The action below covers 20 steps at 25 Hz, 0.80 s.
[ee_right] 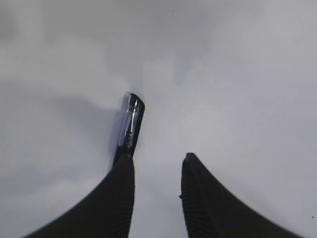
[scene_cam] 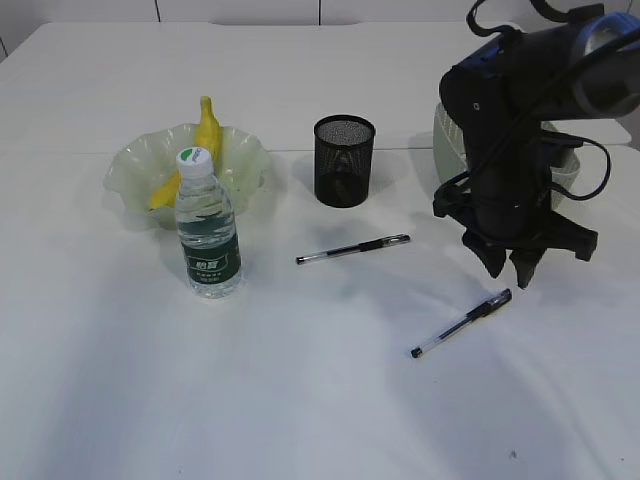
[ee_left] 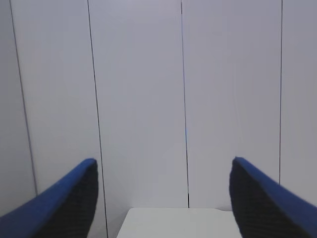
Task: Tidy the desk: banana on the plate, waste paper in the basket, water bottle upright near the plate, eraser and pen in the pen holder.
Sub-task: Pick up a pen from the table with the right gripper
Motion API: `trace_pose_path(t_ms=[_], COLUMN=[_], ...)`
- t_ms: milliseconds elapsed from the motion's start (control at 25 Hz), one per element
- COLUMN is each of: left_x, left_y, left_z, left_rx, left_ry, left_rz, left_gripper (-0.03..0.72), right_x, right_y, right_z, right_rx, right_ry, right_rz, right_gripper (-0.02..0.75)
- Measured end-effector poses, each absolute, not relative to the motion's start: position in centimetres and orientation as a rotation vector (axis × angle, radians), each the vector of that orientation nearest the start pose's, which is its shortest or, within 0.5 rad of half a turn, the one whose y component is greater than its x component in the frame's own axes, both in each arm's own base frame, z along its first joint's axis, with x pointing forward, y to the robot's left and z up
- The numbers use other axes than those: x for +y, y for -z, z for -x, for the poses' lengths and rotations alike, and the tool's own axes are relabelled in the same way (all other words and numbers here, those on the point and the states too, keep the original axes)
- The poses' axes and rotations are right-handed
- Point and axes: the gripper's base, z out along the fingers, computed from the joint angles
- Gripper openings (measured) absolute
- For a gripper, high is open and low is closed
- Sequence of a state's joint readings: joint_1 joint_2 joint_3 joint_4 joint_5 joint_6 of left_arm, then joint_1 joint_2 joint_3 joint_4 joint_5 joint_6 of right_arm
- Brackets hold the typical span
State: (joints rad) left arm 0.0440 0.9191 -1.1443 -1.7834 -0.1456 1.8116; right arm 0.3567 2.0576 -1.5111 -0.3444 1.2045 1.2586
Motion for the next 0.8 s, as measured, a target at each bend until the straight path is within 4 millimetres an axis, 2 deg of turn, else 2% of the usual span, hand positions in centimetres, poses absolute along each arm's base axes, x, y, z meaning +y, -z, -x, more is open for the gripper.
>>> trace_pose_path(t_ms=[360,800], left_x=[2.1,2.1], left_y=[-49.4,-49.4], left_z=[-17.7,-17.7], left_rx=[1.287,1.287], left_ry=[-0.152,-0.151], left_rz=[0.134,0.134], left_gripper=[0.589,0.589], right_x=[11.8,12.1], right_y=[-16.5,-16.3], right_z=[-37.8,-38.1], right_rx=[2.729,2.721], right_ry=[0.349,0.290], right_rz=[-1.295,-1.297], right_gripper=[0.243,0.243])
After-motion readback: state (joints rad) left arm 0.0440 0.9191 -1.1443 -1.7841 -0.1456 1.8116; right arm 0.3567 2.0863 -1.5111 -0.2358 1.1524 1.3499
